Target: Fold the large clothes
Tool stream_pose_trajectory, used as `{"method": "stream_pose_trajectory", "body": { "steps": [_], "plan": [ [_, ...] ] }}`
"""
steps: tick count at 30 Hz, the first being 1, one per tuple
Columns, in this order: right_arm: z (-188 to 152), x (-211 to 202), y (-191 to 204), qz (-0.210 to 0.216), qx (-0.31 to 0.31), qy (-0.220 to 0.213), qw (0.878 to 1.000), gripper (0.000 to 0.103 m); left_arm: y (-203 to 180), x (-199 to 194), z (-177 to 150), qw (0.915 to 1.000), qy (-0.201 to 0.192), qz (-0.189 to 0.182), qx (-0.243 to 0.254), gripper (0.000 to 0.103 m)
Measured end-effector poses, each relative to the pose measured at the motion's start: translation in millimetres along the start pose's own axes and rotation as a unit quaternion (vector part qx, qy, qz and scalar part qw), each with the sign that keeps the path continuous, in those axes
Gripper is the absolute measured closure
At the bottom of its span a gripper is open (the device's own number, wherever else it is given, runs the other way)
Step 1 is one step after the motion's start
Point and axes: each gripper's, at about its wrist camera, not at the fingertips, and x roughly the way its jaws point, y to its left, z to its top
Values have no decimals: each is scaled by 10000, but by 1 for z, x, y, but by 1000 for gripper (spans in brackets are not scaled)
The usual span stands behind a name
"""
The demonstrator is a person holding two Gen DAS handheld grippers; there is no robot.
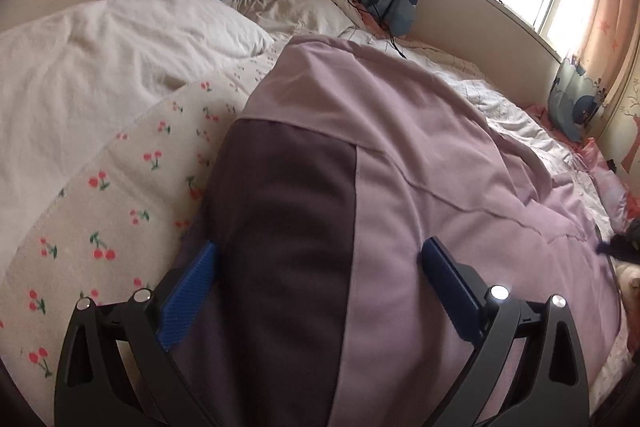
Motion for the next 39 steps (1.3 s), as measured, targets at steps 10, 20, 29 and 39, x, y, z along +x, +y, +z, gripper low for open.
{"method": "stream_pose_trajectory", "body": {
  "steps": [10, 20, 29, 39],
  "plan": [
    [-88, -96, -71, -957, 913, -793, 9880, 6, 21, -80, 15, 9970, -273, 396, -600, 7],
    [-54, -69, -65, -103, 869, -460, 9951, 6, 30, -77, 25, 9903, 535, -927, -883, 7],
    [-109, -55, -131, 1233, 2422, 103, 9623, 6, 112, -85, -3, 9442, 1228, -1881, -2410, 7],
    [-111, -39, -131, 1337, 2742, 430, 9514, 6, 78, -94, -39, 9232, 1808, -2387, -2410, 7]
  ]
}}
